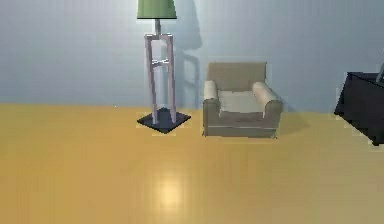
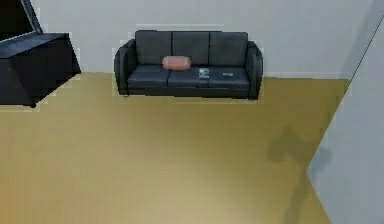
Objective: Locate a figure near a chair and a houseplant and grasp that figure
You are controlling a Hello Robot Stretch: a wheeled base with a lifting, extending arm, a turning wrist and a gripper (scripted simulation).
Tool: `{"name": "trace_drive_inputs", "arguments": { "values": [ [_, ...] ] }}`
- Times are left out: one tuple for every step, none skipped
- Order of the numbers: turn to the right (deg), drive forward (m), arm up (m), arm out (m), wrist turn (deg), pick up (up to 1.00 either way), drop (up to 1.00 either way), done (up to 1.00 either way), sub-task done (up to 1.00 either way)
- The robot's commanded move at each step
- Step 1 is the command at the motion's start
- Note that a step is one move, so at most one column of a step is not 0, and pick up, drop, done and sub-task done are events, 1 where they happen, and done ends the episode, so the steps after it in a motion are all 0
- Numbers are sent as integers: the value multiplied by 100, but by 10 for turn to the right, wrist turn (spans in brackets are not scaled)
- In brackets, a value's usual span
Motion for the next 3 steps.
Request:
{"name": "trace_drive_inputs", "arguments": {
  "values": [
    [-360,0,0,0,0,0,0,0,0],
    [0,30,0,0,0,0,0,0,0],
    [-300,0,0,0,0,0,0,0,0]
  ]
}}
